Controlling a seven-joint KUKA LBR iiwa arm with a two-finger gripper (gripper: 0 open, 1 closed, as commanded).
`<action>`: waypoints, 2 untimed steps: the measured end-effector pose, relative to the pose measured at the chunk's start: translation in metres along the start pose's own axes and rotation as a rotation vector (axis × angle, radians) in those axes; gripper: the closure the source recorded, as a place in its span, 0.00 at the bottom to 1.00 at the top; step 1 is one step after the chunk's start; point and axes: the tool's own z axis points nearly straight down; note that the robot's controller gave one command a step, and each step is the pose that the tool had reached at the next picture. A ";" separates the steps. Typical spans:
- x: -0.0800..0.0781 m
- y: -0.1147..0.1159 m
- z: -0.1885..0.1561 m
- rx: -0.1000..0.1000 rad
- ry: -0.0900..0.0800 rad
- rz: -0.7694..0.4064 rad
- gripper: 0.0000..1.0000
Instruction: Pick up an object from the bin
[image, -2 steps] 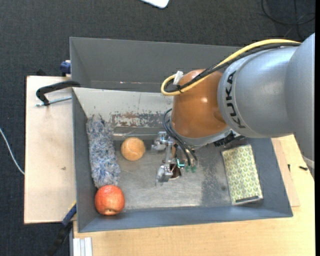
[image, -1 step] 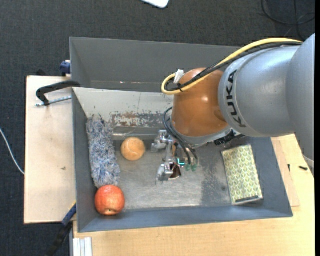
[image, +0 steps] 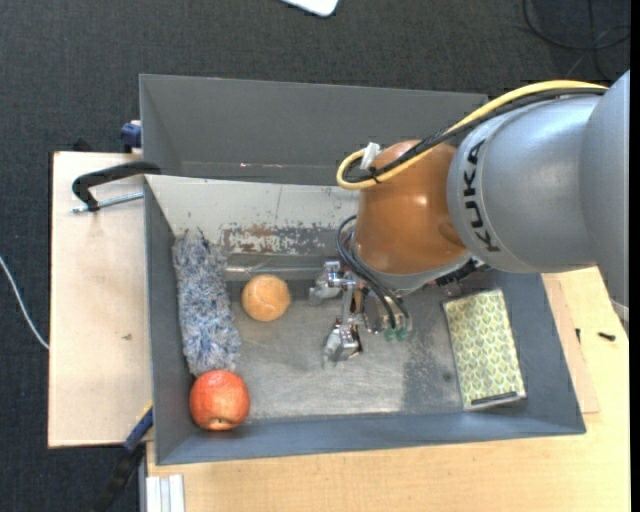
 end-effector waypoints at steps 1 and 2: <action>-0.002 -0.013 0.009 0.001 0.000 -0.024 0.00; 0.009 -0.031 0.022 0.008 0.010 -0.012 0.00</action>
Offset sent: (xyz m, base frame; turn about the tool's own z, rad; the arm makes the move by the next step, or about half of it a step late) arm -0.0258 0.0259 0.0112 -0.0077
